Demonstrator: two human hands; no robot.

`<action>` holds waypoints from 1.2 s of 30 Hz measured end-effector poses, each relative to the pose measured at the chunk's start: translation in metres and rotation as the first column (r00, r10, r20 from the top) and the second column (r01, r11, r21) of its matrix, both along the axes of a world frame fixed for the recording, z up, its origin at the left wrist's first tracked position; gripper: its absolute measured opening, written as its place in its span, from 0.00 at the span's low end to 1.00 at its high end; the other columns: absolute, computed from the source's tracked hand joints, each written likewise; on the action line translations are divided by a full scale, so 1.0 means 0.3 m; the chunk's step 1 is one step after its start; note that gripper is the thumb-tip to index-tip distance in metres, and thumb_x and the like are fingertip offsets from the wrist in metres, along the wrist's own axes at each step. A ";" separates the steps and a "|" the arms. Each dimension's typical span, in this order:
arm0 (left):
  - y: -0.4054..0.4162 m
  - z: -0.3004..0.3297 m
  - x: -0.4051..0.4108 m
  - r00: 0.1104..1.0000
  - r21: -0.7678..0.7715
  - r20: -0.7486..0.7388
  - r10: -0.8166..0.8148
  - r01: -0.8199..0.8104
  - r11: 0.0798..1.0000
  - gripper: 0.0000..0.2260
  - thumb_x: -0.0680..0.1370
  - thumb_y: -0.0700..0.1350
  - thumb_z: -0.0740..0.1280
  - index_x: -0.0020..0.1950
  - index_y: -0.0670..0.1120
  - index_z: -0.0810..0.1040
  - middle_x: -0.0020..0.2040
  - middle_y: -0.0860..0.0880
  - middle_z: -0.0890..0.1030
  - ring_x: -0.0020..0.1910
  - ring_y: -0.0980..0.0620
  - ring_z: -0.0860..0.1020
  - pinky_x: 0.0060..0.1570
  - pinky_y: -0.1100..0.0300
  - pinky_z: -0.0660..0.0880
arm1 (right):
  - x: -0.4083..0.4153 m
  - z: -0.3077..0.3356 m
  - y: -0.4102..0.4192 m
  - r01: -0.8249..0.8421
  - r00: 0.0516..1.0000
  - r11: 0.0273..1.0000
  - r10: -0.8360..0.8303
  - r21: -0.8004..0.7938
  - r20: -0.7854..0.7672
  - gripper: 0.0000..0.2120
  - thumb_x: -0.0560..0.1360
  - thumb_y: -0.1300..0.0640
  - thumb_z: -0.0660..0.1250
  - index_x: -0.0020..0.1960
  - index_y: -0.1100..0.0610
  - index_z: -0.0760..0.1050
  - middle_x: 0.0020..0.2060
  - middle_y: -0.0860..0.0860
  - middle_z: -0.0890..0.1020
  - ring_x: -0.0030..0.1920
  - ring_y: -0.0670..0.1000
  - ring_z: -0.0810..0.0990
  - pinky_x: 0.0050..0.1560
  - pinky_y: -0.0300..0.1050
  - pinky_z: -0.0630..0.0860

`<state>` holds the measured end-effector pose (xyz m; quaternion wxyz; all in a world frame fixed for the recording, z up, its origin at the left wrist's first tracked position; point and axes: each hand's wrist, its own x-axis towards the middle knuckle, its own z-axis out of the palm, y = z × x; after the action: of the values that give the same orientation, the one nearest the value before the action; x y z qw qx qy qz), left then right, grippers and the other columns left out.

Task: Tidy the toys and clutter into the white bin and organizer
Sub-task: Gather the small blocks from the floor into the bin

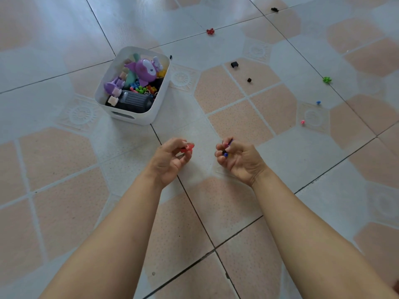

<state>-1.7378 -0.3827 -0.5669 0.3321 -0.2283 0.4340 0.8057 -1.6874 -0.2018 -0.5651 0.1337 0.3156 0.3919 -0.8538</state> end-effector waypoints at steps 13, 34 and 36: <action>-0.042 0.132 -0.182 0.995 -0.158 -0.089 0.038 -0.052 0.986 0.14 0.82 0.47 0.57 0.37 0.46 0.71 0.26 0.52 0.72 0.20 0.60 0.65 0.15 0.69 0.59 | -0.218 0.154 -0.145 -0.117 0.981 0.971 0.081 0.207 0.176 0.13 0.77 0.68 0.50 0.40 0.61 0.71 0.36 0.56 0.72 0.33 0.50 0.70 0.34 0.39 0.71; -0.195 0.395 -0.592 0.998 -0.229 -0.054 0.023 -0.035 0.973 0.24 0.83 0.57 0.47 0.49 0.42 0.75 0.44 0.44 0.82 0.41 0.52 0.79 0.30 0.67 0.75 | -0.646 0.435 -0.434 -0.108 0.991 0.990 0.099 0.096 0.096 0.33 0.83 0.43 0.46 0.75 0.70 0.52 0.75 0.65 0.57 0.76 0.61 0.55 0.76 0.53 0.51; -0.150 0.384 -0.605 0.999 -0.259 -0.043 0.031 -0.041 0.965 0.22 0.81 0.58 0.51 0.45 0.44 0.74 0.38 0.49 0.80 0.42 0.55 0.78 0.41 0.67 0.74 | -0.650 0.438 -0.377 -0.125 0.988 0.980 0.109 0.154 0.110 0.31 0.83 0.44 0.47 0.74 0.69 0.57 0.74 0.64 0.61 0.76 0.61 0.57 0.76 0.54 0.53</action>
<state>-1.9193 -0.4276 -0.4516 0.2761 -0.2622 0.5381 0.7520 -1.8824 -0.3148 -0.4338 0.1774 0.3444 0.4700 -0.7931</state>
